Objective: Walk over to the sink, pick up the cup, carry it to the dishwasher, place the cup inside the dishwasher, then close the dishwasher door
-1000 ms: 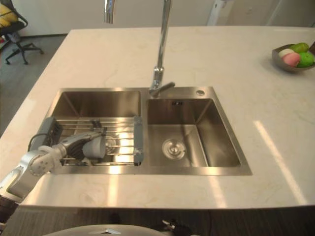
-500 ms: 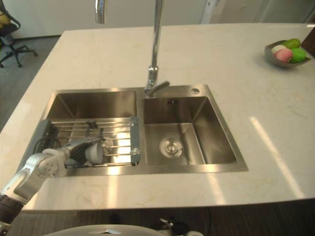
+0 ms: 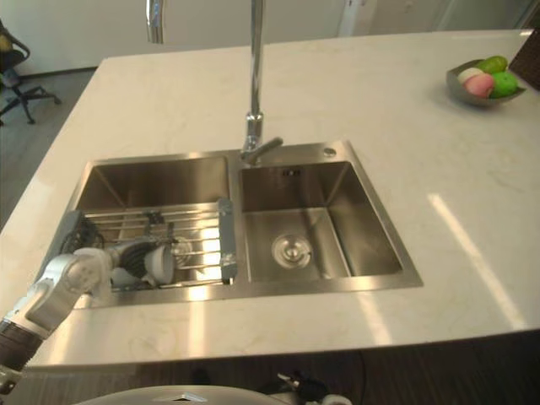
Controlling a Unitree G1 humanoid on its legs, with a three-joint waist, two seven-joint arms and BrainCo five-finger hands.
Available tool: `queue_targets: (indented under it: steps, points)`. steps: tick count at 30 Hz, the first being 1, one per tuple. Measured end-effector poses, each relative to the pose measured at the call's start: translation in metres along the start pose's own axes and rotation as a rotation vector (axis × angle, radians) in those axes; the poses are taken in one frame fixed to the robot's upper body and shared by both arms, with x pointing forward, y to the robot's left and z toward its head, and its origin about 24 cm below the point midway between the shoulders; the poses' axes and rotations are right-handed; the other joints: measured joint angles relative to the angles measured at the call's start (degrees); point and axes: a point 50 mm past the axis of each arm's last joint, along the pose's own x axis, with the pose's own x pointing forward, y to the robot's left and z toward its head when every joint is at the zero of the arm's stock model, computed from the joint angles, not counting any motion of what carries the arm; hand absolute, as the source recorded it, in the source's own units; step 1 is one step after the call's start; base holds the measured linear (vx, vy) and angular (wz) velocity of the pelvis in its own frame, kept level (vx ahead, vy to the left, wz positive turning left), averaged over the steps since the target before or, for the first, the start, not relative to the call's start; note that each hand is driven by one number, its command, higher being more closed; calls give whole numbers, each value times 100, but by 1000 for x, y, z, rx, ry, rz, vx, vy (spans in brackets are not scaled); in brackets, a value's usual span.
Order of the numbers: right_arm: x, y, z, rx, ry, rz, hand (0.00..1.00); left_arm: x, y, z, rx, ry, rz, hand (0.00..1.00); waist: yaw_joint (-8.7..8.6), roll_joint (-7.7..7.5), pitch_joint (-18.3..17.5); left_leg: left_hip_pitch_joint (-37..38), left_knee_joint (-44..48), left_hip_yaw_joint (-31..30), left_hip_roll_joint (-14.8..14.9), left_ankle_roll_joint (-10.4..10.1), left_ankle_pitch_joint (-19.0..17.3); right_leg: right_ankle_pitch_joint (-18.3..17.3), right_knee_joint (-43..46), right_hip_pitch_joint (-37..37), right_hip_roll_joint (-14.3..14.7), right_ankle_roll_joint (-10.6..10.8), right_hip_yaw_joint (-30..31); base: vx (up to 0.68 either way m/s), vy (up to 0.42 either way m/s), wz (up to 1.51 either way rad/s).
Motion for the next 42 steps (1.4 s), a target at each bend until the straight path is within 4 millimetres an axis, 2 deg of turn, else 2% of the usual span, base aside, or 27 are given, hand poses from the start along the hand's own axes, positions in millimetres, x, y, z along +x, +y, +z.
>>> queue_targets:
  steps: [3,7,14,21,30,35,42]
  points:
    - [0,-1,0,11,-3,-6,0,-3,8,-2,23,5,20,0,18,6,2,25,0,50,4,-1,0,4,4,3,0,1,47,-2,3,-8]
    - [-1,-2,-2,19,-5,-10,0,-8,29,-3,51,9,84,0,38,19,8,44,0,64,4,-1,0,16,6,13,-2,8,63,-4,3,-2]
    - [-2,-3,-4,31,-3,-14,0,-14,50,-6,93,26,143,0,69,26,12,66,-1,62,3,-1,0,16,21,27,-4,9,64,0,0,0]
    - [-2,-2,-4,42,-5,-15,0,-12,46,-19,101,76,124,0,76,16,18,65,-1,63,2,0,0,15,14,27,-4,10,65,0,0,0]
    - [-1,-1,-4,43,-4,-14,0,-14,47,-21,97,85,112,0,90,-26,45,65,-1,63,2,0,-2,15,15,27,-4,10,66,0,0,0]
    - [-1,-1,-5,44,-3,-13,0,-16,48,-23,95,91,94,0,164,-54,63,65,-1,63,2,1,-4,14,11,28,-4,11,67,0,0,0]
    - [-2,-1,-5,43,-4,-14,0,-19,41,-28,89,111,77,0,212,-59,66,65,-1,51,-1,1,-4,13,10,35,-5,13,56,0,0,0]
